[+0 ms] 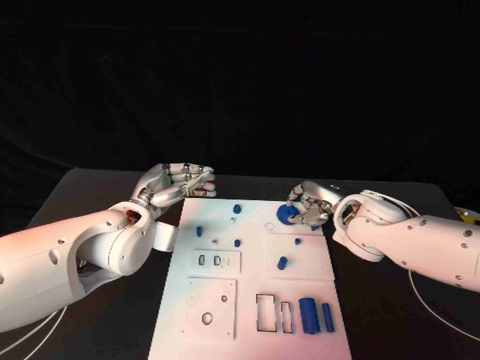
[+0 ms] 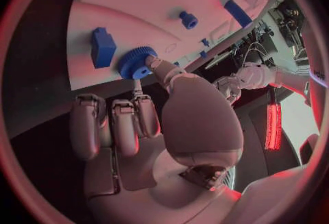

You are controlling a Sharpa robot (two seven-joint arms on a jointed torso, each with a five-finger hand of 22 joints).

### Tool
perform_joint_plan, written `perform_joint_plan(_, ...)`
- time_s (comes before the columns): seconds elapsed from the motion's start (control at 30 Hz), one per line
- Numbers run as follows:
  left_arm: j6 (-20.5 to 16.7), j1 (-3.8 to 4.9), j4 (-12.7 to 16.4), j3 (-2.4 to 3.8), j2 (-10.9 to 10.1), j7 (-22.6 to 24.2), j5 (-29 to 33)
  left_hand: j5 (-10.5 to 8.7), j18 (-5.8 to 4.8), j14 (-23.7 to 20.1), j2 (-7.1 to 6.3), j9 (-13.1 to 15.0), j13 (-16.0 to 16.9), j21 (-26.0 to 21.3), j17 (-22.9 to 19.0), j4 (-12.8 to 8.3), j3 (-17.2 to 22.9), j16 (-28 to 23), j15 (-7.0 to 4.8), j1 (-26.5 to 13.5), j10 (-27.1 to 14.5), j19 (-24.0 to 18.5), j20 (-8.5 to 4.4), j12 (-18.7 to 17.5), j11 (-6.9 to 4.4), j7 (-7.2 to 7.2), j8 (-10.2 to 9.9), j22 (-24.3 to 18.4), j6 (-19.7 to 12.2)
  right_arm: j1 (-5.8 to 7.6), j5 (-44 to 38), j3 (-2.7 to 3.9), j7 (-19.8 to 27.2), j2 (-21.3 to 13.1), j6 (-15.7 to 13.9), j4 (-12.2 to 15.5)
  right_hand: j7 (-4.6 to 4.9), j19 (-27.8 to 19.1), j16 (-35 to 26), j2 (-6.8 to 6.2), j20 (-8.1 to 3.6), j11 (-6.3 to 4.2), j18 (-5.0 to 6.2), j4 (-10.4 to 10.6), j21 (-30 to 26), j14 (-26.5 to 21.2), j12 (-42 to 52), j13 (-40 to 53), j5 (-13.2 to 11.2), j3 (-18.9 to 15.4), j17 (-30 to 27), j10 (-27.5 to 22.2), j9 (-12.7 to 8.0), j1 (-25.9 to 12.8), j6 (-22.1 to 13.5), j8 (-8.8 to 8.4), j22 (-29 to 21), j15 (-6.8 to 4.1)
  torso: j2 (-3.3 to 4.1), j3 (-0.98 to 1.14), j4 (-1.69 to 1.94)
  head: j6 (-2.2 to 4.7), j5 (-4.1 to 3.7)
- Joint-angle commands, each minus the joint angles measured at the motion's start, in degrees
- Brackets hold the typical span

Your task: Assemble the parts on the task board

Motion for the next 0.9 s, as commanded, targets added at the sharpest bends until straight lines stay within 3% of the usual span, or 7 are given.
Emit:
perform_joint_plan(0.03,1.10,0.06,0.03,0.04,0.08,0.25,0.19,-0.33,0.76,0.08,0.30,-0.03,0.03,-0.15,0.11,-0.13,-0.27,-0.24,0.30,-0.40,-0.14,0.33,0.15,-0.21,-0.01,0.29,-0.25,-0.08,-0.13,-0.02,-3.79,0.02,-0.31,-0.10,-5.32,1.36,-2.84,0.31,0.28,0.54,-0.10,-0.05,-0.41,0.07,0.39,4.77,0.24,3.42,0.18,0.47,8.96,0.34,2.50,-0.61,3.50,2.20,5.03,-0.42,-0.05,0.02,-0.03,0.22,0.05)
perform_joint_plan(0.33,1.17,0.06,-0.14,0.04,0.23,0.21,0.19,-0.33,0.76,0.08,0.30,-0.03,0.03,-0.15,0.11,-0.13,-0.27,-0.24,0.30,-0.40,-0.14,0.33,0.15,-0.21,-0.01,0.29,-0.25,-0.08,-0.13,0.54,-9.18,0.15,-1.03,1.27,-7.43,5.67,-2.83,0.53,0.31,-0.08,-0.22,-0.07,-0.50,0.28,0.60,4.80,0.20,3.43,-0.04,0.62,9.12,0.36,2.62,-1.50,3.30,2.00,5.36,-0.49,0.05,-0.02,0.11,0.80,-0.11)
perform_joint_plan(0.47,1.22,0.06,-0.16,0.04,0.31,0.18,0.19,-0.33,0.76,0.08,0.30,-0.03,0.03,-0.15,0.11,-0.13,-0.27,-0.24,0.30,-0.40,-0.14,0.33,0.15,-0.21,-0.01,0.29,-0.25,-0.08,-0.13,0.64,-10.83,0.16,-1.53,3.14,-7.51,6.40,-2.84,0.55,0.32,-0.05,-0.22,-0.08,-0.50,0.29,0.62,4.81,0.21,3.45,-0.03,0.67,9.17,0.38,2.64,-1.52,3.32,2.00,5.39,-0.49,0.06,-0.05,0.16,0.66,0.00)
perform_joint_plan(0.9,1.28,0.07,-0.08,0.05,0.61,0.13,0.19,-0.33,0.76,0.08,0.30,-0.03,0.03,-0.15,0.11,-0.13,-0.27,-0.24,0.30,-0.40,-0.14,0.33,0.15,-0.21,-0.01,0.29,-0.25,-0.08,-0.13,0.06,-13.26,-0.16,-2.85,10.51,-6.69,3.28,-2.82,0.52,0.31,-0.12,-0.25,-0.08,-0.49,0.29,0.59,4.81,0.11,3.35,-0.15,0.88,9.14,0.31,2.64,-1.62,3.14,1.83,5.37,-0.51,0.16,-0.10,0.14,0.37,0.51)
